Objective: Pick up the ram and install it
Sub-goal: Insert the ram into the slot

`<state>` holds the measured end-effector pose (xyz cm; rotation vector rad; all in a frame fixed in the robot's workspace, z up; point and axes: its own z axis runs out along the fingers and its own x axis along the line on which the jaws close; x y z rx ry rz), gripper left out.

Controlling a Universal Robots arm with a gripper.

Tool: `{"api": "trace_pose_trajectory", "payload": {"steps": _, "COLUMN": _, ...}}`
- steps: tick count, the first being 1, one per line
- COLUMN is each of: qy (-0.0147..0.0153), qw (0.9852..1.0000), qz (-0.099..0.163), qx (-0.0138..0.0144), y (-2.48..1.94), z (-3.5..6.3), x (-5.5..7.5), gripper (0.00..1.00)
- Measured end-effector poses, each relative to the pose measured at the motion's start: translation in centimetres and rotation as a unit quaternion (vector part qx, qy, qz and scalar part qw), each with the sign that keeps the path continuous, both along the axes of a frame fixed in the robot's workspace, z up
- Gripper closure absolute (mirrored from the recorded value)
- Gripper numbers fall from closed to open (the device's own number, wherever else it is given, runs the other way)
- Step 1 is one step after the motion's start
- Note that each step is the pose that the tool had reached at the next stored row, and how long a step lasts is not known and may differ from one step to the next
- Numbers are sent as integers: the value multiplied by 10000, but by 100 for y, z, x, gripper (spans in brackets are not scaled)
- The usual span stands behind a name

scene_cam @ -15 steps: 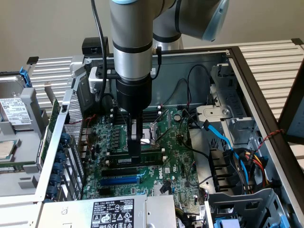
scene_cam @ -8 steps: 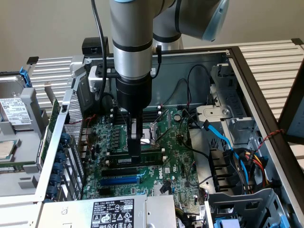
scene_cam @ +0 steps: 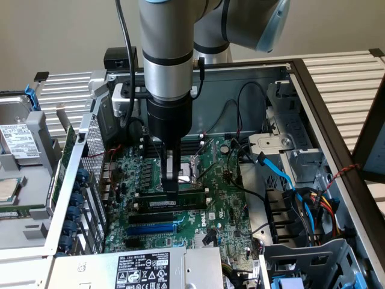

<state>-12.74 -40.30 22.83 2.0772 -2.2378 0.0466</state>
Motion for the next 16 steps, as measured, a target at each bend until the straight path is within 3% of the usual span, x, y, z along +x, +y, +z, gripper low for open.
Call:
{"api": "trace_pose_trajectory", "payload": {"steps": 6, "qy": 5, "qw": 10000, "qz": 0, "qx": -34, "y": 1, "z": 29, "x": 1, "gripper": 76}}
{"api": "trace_pose_trajectory", "payload": {"steps": 9, "qy": 5, "qw": 10000, "qz": 0, "qx": -36, "y": 1, "z": 29, "x": 0, "gripper": 76}}
{"api": "trace_pose_trajectory", "payload": {"steps": 12, "qy": 9, "qw": 10000, "qz": 0, "qx": -42, "y": 0, "z": 30, "x": 0, "gripper": 85}}
{"api": "trace_pose_trajectory", "payload": {"steps": 16, "qy": 59, "qw": 10000, "qz": 0, "qx": -75, "y": 0, "z": 44, "x": 0, "gripper": 89}}
